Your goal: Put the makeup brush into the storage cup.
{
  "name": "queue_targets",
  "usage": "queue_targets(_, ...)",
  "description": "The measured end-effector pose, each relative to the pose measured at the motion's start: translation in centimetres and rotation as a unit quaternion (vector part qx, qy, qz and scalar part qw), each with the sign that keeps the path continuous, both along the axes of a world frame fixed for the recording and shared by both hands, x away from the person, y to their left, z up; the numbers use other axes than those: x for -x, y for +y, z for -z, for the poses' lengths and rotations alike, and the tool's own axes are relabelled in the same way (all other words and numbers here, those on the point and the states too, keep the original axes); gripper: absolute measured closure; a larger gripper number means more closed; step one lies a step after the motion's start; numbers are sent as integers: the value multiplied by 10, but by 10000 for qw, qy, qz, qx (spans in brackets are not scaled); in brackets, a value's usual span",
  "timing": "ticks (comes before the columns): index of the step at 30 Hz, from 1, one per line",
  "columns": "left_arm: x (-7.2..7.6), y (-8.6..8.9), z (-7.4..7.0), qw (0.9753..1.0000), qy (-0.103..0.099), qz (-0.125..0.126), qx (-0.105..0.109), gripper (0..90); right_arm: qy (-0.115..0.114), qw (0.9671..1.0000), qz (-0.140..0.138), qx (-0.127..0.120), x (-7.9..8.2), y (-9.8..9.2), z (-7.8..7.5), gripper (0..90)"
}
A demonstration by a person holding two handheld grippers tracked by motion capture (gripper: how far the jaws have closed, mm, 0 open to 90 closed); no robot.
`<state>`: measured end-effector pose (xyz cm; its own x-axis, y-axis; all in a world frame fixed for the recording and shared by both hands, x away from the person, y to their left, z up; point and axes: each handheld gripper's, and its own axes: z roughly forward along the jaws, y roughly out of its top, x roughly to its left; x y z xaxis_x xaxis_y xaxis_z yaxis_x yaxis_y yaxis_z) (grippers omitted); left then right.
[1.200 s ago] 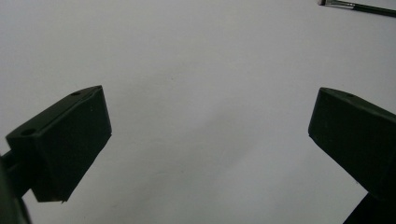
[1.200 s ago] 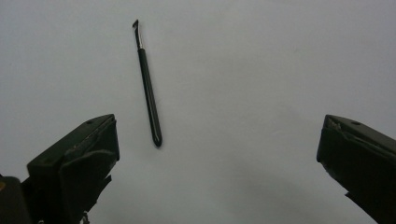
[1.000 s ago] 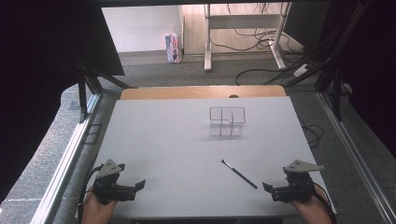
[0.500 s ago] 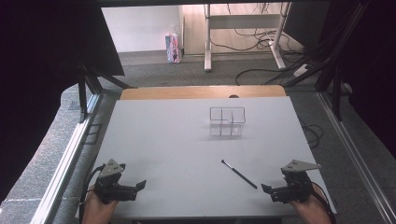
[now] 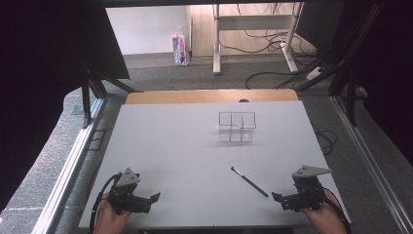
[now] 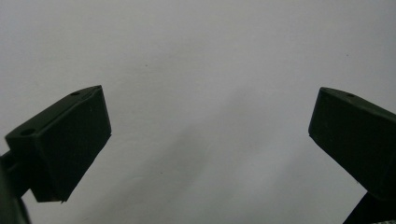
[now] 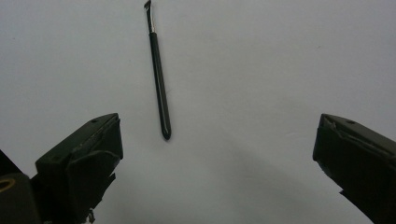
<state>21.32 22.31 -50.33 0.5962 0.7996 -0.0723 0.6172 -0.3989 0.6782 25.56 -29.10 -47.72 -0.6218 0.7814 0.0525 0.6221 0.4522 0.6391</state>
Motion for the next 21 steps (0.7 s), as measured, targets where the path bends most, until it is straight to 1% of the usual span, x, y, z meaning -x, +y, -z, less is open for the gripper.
queue_targets(2,0,-3,1,9999,15,77,-95,0,31,10000,-16,26,-1,0,-1,7)
queue_targets(3,0,-3,1,9999,15,77,-95,0,31,10000,-16,26,-1,0,-1,7)
queue_targets(4,-1,-5,1,9998,43,130,-135,0,64,9999,-14,95,-1,1,-1,3)
queue_targets(7,-1,-8,1,9996,28,184,-199,0,117,9999,-30,122,-2,0,-2,3)
queue_targets(11,-1,-6,1,9998,18,158,-157,0,134,9998,-93,130,-4,0,-5,22)
queue_targets(13,-1,-4,1,9999,17,132,-90,0,120,9997,-129,164,-5,1,-6,28)
queue_targets(14,-1,-4,1,9999,17,132,-90,0,120,9997,-129,164,-5,1,-6,28)
queue_targets(15,0,-2,0,10000,-10,95,-14,0,91,9994,-179,266,-5,2,-6,34)
queue_targets(17,0,3,-1,9999,-64,4,97,0,61,9992,-204,333,-6,2,-5,34)
queue_targets(18,0,3,-1,9999,-64,4,97,0,61,9992,-204,333,-6,2,-5,34)
queue_targets(19,0,6,-2,9997,-97,-50,201,0,115,9991,-232,348,-7,2,-4,35)
queue_targets(20,0,6,-2,9997,-97,-50,201,0,126,9990,-228,360,-8,2,-4,36)
queue_targets(21,1,9,-2,9996,-109,-101,260,0,146,9989,-220,396,-9,2,-4,37)
